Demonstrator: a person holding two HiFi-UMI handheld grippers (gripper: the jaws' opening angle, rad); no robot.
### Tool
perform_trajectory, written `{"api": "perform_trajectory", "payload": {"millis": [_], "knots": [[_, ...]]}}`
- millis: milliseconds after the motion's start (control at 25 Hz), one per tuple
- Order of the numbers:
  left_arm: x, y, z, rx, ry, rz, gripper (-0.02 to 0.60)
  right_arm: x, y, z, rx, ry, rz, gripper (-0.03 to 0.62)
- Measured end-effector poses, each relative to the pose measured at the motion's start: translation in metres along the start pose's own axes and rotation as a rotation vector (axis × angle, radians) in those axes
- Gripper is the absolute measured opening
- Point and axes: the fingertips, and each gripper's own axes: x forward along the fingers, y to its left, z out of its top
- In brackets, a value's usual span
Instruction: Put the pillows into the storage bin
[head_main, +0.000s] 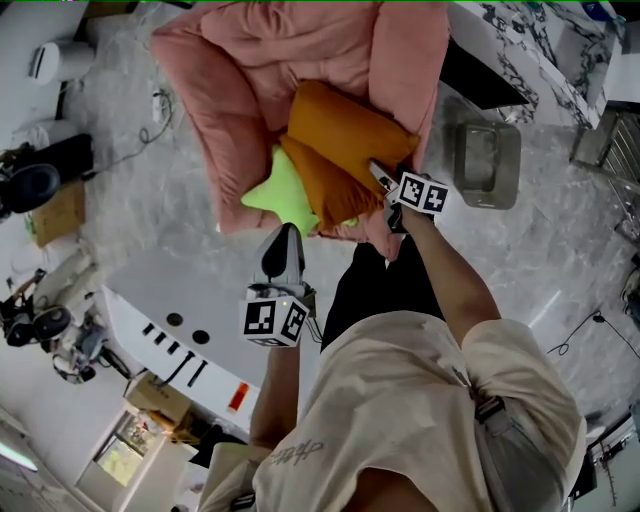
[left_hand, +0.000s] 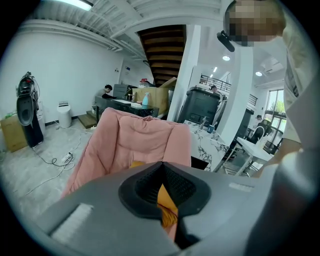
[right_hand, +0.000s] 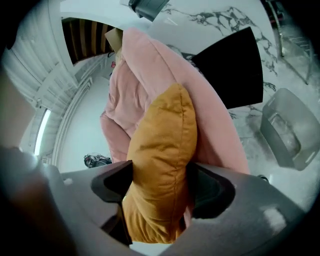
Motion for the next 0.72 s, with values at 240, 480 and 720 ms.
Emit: {"api": "perform_trajectory", "payload": {"millis": [240,480,720], "knots": [[-0.01,0.01,-0.011,-0.026,-0.001,0.011,0.019,-0.004,-0.002,-0.009,0.065,-0.02,0.023,0.371],[-0.016,0.013,-0.012,-0.035,-0.02,0.011,0.018,0.011,0.002,-0.006,0.103,0.008,0.044,0.367],[-0.03,0.025,-0.021,-0.04,-0.043,0.014,0.02,0.003,0.03,0.004,-0.007,0.038,0.058,0.264]]}}
